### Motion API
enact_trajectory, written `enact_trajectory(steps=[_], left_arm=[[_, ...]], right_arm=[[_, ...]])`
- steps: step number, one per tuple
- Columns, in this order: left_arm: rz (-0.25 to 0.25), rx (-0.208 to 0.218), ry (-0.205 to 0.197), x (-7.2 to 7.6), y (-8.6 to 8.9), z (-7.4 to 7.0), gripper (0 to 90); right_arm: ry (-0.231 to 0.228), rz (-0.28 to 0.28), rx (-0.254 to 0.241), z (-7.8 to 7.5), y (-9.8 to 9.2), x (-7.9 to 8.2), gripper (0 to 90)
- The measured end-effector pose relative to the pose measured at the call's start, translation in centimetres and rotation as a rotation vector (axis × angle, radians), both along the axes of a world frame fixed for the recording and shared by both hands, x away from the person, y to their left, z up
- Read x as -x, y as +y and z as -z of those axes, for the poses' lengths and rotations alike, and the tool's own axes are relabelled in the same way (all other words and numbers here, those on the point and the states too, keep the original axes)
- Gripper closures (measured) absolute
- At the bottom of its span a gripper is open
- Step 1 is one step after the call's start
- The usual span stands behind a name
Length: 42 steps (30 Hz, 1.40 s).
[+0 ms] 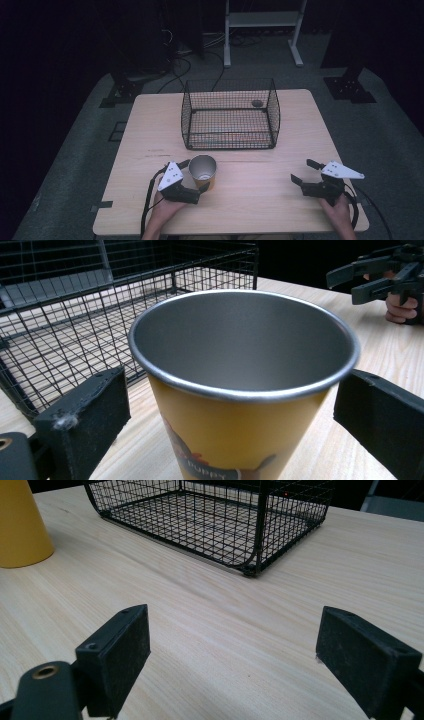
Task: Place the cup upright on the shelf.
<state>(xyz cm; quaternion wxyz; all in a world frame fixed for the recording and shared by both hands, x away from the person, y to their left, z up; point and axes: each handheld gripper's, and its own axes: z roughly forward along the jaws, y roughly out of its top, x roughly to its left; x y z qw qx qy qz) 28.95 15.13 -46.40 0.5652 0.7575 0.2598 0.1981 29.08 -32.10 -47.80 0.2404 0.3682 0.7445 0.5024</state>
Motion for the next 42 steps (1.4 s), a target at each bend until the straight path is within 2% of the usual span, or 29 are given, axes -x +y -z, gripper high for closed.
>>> enact_trajectory(steps=[3, 7, 9, 12, 19, 21, 23, 30, 32, 35, 42], left_arm=[[0.002, -0.013, 0.005, -0.4, -0.5, 0.0, 1.0], [0.008, -0.010, 0.006, -0.7, -0.9, 0.2, 1.6], [-0.002, -0.025, -0.003, -0.9, -0.9, 0.2, 7.1], [0.005, -0.024, -0.015, -0.8, -0.9, 0.2, 14.0], [0.018, -0.001, 0.014, -1.2, -1.3, -0.2, 14.2], [0.026, 0.001, 0.013, -1.5, -1.6, -0.6, 14.2], [0.034, 0.023, 0.015, -1.8, -1.8, -1.0, 14.1], [0.062, 0.027, 0.023, -3.4, -2.6, -2.6, 14.2], [0.061, 0.029, 0.013, -3.8, -2.8, -3.2, 14.2], [0.079, 0.050, 0.020, -4.4, -3.1, -4.1, 14.1], [0.124, 0.056, 0.025, -5.5, -4.0, -6.1, 14.1]], right_arm=[[-0.001, 0.000, 0.001, 0.0, 0.0, 0.0, 13.0], [-0.001, -0.001, 0.001, 0.0, 0.0, 0.0, 13.1], [-0.002, -0.002, 0.001, 0.0, 0.0, 0.0, 13.1], [-0.003, -0.003, 0.001, 0.0, 0.0, 0.0, 13.1], [0.001, -0.001, -0.005, 0.0, 0.0, 0.0, 13.1], [0.001, -0.001, -0.006, 0.0, -0.1, 0.0, 13.1], [0.001, 0.000, -0.007, 0.0, -0.1, 0.0, 13.1], [0.002, -0.002, -0.010, 0.0, -0.1, 0.0, 13.1], [0.003, -0.003, -0.011, 0.0, -0.1, 0.0, 13.1], [0.001, -0.001, -0.012, 0.0, -0.1, 0.0, 13.1], [0.003, 0.000, -0.014, 0.0, -0.1, 0.0, 13.1]])
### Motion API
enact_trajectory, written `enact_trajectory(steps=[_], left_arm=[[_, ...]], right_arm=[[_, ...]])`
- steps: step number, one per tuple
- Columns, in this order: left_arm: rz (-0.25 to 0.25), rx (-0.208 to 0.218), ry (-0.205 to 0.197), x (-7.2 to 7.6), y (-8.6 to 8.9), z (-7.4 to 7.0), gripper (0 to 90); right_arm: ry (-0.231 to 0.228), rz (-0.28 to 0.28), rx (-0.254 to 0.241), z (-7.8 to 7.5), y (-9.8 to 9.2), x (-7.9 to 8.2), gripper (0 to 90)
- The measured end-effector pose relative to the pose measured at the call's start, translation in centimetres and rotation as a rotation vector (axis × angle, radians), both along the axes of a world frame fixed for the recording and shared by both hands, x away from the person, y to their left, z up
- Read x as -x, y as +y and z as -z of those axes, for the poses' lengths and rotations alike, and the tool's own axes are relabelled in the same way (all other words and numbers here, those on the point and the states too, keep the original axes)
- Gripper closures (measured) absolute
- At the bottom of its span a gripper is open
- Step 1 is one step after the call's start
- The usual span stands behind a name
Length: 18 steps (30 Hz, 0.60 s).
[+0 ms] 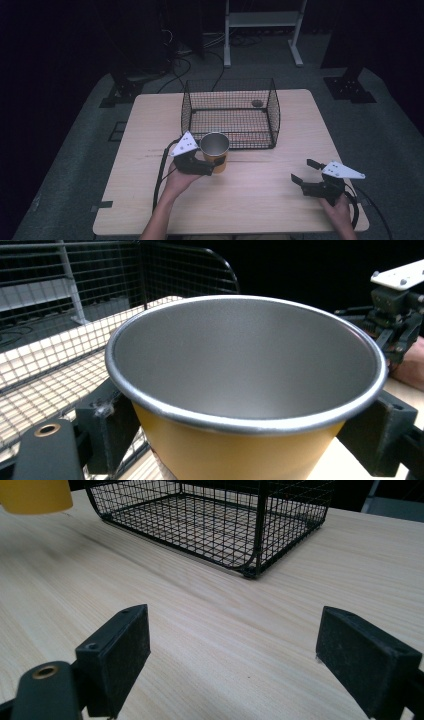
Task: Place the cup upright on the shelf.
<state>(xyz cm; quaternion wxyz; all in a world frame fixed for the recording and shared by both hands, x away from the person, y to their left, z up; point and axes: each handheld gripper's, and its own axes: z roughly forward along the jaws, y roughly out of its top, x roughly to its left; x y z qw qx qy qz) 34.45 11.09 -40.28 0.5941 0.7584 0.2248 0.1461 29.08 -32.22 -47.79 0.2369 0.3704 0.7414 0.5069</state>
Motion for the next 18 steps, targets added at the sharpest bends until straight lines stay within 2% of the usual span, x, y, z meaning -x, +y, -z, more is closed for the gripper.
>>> enact_trajectory(steps=[11, 18], left_arm=[[0.066, 0.005, 0.005, -2.3, -1.6, -3.1, 14.1], [0.098, -0.010, 0.029, -4.0, -2.5, -4.3, 14.1]], right_arm=[[-0.002, 0.000, -0.002, 0.0, 0.0, 0.0, 13.1], [0.000, -0.001, -0.004, 0.0, 0.0, 0.0, 13.1]])
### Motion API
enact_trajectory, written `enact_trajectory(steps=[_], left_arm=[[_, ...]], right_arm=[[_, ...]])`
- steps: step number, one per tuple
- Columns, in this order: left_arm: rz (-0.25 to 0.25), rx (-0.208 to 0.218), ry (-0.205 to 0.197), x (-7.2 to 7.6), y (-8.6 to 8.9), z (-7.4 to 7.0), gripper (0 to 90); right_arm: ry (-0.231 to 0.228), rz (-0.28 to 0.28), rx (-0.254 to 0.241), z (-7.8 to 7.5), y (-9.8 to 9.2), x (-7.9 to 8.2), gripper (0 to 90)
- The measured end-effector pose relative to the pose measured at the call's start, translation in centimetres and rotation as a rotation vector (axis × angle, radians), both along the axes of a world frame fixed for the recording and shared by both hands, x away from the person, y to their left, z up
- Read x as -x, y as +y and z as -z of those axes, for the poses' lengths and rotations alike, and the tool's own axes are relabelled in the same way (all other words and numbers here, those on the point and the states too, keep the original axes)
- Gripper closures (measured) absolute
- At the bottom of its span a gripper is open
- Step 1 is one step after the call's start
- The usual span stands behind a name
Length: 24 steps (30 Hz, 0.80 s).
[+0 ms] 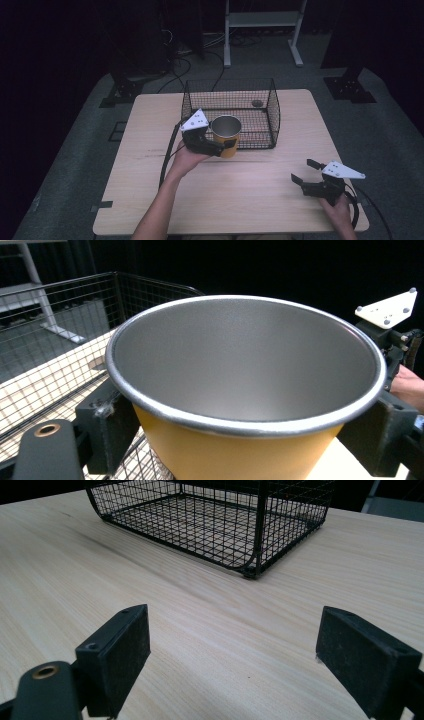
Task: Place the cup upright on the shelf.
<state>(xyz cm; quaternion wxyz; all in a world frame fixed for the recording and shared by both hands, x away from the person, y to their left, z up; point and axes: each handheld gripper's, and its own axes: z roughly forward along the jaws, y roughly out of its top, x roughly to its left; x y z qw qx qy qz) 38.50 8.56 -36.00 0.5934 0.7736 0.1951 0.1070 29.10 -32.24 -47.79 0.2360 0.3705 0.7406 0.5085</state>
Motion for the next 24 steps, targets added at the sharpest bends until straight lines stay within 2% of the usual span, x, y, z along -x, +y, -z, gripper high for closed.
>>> enact_trajectory(steps=[9, 19, 24], left_arm=[[0.035, -0.002, 0.004, -2.0, -0.8, -1.8, 14.0], [0.044, -0.013, -0.003, -3.8, -1.2, -3.8, 14.0], [0.042, -0.012, 0.008, -5.2, -1.5, -4.4, 14.0]], right_arm=[[-0.004, 0.001, 0.003, 0.0, 0.0, 0.0, 13.1], [-0.006, 0.002, 0.001, 0.0, -0.1, -0.1, 13.1], [-0.006, 0.002, 0.002, 0.0, -0.1, -0.1, 13.1]])
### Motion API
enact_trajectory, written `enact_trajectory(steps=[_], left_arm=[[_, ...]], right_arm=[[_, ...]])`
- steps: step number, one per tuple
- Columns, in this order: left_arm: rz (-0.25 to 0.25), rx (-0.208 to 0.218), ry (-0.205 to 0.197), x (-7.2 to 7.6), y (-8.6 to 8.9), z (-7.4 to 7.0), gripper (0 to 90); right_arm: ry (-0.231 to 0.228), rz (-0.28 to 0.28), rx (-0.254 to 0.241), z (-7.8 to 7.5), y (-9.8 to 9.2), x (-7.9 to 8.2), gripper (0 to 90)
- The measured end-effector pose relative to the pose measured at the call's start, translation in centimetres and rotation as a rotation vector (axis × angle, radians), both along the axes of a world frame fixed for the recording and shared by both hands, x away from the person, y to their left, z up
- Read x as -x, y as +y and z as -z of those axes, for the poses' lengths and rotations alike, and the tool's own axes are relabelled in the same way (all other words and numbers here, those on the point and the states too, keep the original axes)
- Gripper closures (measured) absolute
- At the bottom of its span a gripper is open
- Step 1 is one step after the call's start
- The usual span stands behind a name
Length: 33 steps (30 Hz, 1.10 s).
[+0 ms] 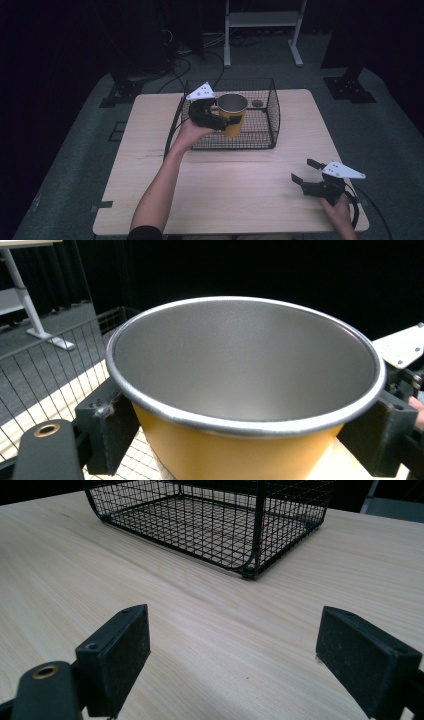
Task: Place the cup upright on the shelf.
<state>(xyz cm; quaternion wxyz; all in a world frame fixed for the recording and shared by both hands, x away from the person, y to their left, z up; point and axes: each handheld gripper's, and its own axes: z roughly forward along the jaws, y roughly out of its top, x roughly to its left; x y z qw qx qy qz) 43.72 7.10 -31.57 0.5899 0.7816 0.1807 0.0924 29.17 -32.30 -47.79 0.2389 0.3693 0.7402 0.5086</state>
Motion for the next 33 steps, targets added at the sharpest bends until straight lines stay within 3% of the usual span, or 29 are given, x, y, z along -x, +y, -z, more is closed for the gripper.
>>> enact_trajectory(steps=[13, 26, 33], left_arm=[[-0.018, -0.026, 0.030, -3.6, -1.2, -0.2, 13.8], [-0.011, -0.040, 0.042, -5.8, -2.5, -0.4, 13.5], [-0.035, -0.037, 0.063, -7.1, -2.5, 0.2, 13.4]], right_arm=[[0.005, -0.001, -0.006, 0.0, 0.0, 0.0, 13.1], [0.004, -0.005, -0.009, 0.0, -0.1, 0.0, 13.1], [0.005, -0.007, -0.008, 0.0, -0.1, 0.0, 13.1]])
